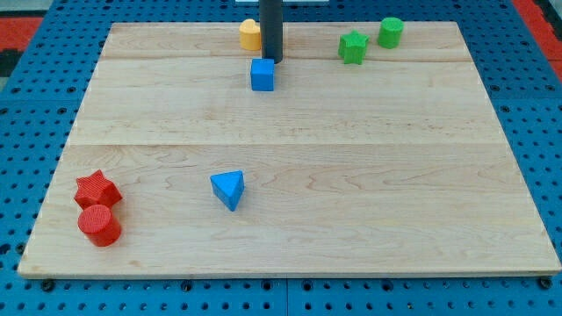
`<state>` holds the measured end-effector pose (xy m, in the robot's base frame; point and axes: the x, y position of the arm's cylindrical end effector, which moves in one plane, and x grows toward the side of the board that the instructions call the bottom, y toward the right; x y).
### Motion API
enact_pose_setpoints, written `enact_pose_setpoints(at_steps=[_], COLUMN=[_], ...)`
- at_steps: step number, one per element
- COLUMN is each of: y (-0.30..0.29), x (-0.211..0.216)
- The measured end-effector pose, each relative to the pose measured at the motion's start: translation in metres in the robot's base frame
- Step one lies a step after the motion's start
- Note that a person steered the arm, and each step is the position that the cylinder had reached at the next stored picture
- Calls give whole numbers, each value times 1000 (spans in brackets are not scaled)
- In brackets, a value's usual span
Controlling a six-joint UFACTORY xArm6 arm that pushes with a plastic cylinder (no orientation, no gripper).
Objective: Move green star closer to green circle
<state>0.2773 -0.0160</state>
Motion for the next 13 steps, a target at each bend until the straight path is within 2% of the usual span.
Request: enact_pose_setpoints(at_steps=[1,3,10,12,13], y=[0,41,68,72,76], x=[2,-15,-28,-18,8])
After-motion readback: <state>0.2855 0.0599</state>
